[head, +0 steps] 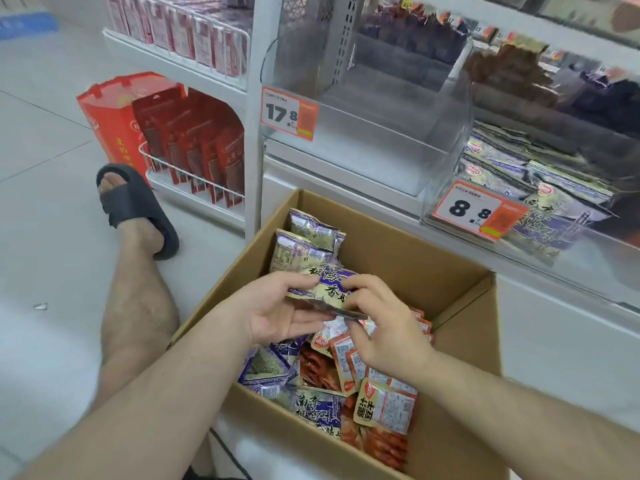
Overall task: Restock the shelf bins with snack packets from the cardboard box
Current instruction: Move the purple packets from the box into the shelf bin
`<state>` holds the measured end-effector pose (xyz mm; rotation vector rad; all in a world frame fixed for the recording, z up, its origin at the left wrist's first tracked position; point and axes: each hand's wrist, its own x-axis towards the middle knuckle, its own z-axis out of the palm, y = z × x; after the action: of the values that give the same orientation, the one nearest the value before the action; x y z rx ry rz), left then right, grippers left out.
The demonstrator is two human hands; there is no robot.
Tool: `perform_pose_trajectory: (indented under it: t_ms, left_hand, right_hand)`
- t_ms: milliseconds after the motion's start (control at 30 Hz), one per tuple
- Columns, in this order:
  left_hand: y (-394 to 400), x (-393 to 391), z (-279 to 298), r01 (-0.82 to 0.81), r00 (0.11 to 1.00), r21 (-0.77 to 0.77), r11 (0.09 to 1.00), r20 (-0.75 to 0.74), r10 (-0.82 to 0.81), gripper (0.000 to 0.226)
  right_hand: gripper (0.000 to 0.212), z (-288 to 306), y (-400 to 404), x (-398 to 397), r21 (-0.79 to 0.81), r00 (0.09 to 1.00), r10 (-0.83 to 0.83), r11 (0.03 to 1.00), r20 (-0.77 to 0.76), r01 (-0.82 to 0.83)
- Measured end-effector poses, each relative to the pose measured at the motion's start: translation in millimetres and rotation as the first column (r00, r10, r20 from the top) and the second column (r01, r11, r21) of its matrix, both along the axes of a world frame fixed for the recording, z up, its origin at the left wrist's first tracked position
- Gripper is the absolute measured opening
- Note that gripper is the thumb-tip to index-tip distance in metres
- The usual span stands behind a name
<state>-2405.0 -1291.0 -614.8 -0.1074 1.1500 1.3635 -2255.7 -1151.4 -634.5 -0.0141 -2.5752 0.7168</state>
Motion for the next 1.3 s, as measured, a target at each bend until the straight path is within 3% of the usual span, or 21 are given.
perform_pose_trajectory:
  t_ms: [67,100,133,200,267,400,500,567,767,900,967,1067,1133,1233,1300]
  left_hand:
    - [-0.6,-2.7,-10.7,-0.075,0.993,-0.063,0.995,-0.093,0.069,0.029]
    - [-0.9,-5.0,-14.4,-0.107,0.985,-0.075,0.991,-0.141,0.095,0.034]
    - [-1.8,-5.9,-15.9,-0.121,0.977,-0.077,0.990,-0.186,0.105,0.039]
    - [-3.4,-5.6,-19.9,-0.157,0.961,-0.069,0.985,-0.239,0.136,0.056]
    - [-4.1,-5.3,-23.9,-0.179,0.949,-0.061,0.982,-0.273,0.156,0.066]
    - [-6.2,-7.5,-31.1,-0.208,0.934,-0.037,0.977,-0.306,0.187,0.056]
    - [-5.8,-9.0,-32.1,-0.216,0.926,-0.036,0.976,-0.325,0.193,0.050]
    - [-3.8,-9.3,-33.0,-0.211,0.923,-0.035,0.977,-0.336,0.187,0.053]
    - [-1.8,-7.5,-28.9,-0.217,0.906,0.038,0.975,-0.365,0.216,0.052]
    - [-0.6,2.7,-18.7,-0.309,0.853,0.083,0.947,-0.417,0.315,0.033]
    - [2.6,10.5,-16.9,-0.337,0.830,0.098,0.936,-0.439,0.344,0.034]
    - [10.2,27.9,-11.3,-0.335,0.833,0.124,0.934,-0.423,0.356,0.048]
    - [18.4,41.5,-7.9,-0.294,0.855,0.146,0.945,-0.402,0.328,0.063]
    - [30.3,63.7,3.5,-0.211,0.885,0.207,0.955,-0.375,0.277,0.053]
    - [35.0,73.3,9.5,-0.165,0.901,0.245,0.955,-0.356,0.247,0.039]
  right_hand:
    - [0.054,-13.1,4.4,6.0,-0.111,0.965,-0.157,0.977,0.208,0.183]
    - [0.058,-20.6,7.2,6.4,-0.133,0.891,-0.262,0.934,0.371,0.331]
    - [0.057,-29.8,10.2,5.8,-0.097,0.760,-0.332,0.884,0.559,0.457]
    - [0.044,-51.4,11.7,3.7,-0.018,0.379,-0.260,0.804,0.888,0.594]
    - [0.038,-75.5,1.3,3.0,-0.048,0.118,-0.048,0.719,0.992,0.693]
    - [0.067,-122.3,-21.4,4.6,-0.042,-0.039,0.110,0.650,0.993,0.759]
    - [0.075,-135.0,-29.0,-2.5,-0.072,-0.002,0.139,0.527,0.990,0.847]
    - [0.074,-133.8,-29.2,-5.9,-0.055,-0.014,0.127,0.523,0.992,0.851]
    - [0.044,-109.6,3.2,0.2,-0.157,0.109,0.126,0.475,0.986,0.866]
    - [0.046,-21.3,45.8,12.3,-0.242,0.280,-0.035,0.408,0.959,0.880]
    - [0.037,25.2,57.8,20.9,-0.416,0.456,-0.105,0.271,0.884,0.868]
    - [0.020,77.5,49.2,40.9,-0.709,0.714,-0.106,0.084,0.692,0.700]
    - [0.021,97.2,34.7,45.9,-0.822,0.819,-0.075,-0.017,0.568,0.569]
    - [0.029,93.3,24.1,43.1,-0.872,0.870,-0.057,-0.042,0.490,0.488]
    - [0.031,89.6,22.8,41.2,-0.873,0.869,-0.102,-0.001,0.485,0.487]
